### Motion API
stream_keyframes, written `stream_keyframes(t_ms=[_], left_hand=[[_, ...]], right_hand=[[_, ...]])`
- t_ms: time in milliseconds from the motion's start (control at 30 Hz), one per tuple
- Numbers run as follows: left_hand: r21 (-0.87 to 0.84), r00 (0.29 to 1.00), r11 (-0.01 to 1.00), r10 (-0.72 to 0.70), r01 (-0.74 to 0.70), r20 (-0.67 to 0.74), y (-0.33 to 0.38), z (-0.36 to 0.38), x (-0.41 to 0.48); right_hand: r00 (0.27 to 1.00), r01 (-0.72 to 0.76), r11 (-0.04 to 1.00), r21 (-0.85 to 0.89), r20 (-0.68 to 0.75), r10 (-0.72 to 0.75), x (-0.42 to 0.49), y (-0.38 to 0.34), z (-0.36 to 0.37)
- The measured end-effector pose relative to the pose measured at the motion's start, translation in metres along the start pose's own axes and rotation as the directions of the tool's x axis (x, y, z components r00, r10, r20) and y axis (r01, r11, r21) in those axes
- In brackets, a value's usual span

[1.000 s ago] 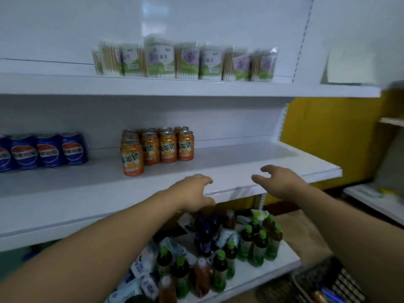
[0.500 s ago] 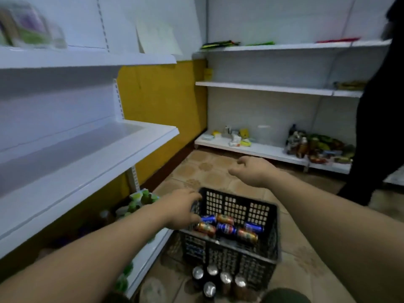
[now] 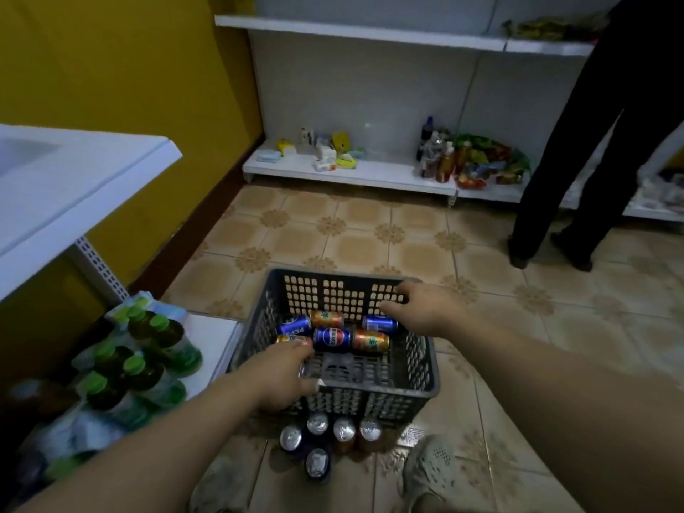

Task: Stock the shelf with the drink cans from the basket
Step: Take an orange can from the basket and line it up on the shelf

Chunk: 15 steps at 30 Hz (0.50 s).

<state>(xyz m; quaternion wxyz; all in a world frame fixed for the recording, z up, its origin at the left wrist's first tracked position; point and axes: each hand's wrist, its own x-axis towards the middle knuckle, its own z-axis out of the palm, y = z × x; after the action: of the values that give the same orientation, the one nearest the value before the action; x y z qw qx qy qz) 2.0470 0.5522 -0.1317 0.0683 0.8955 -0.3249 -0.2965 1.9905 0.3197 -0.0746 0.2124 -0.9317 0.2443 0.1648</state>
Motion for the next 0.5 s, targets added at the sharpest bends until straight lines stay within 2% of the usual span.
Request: stream_keyframes(t_ms=[200, 300, 500], left_hand=[[-0.097, 0.991, 0.987, -0.126, 0.13, 0.037, -0.072, 0.02, 0.089], [-0.134, 0.984, 0.975, -0.176, 0.179, 0.034, -0.106, 0.035, 0.133], [-0.101, 0.971, 0.969, -0.215, 0.226, 0.109, -0.16, 0.089, 0.204]], right_hand=[[0.979, 0.01, 1.0, 0.024, 0.205, -0.015, 0.114, -0.006, 0.075], [0.969, 0.032, 0.998, 0.057, 0.245, -0.045, 0.17, -0.012, 0.124], [0.91, -0.004, 0.966, 0.258, 0.402, -0.104, 0.25, -0.028, 0.238]])
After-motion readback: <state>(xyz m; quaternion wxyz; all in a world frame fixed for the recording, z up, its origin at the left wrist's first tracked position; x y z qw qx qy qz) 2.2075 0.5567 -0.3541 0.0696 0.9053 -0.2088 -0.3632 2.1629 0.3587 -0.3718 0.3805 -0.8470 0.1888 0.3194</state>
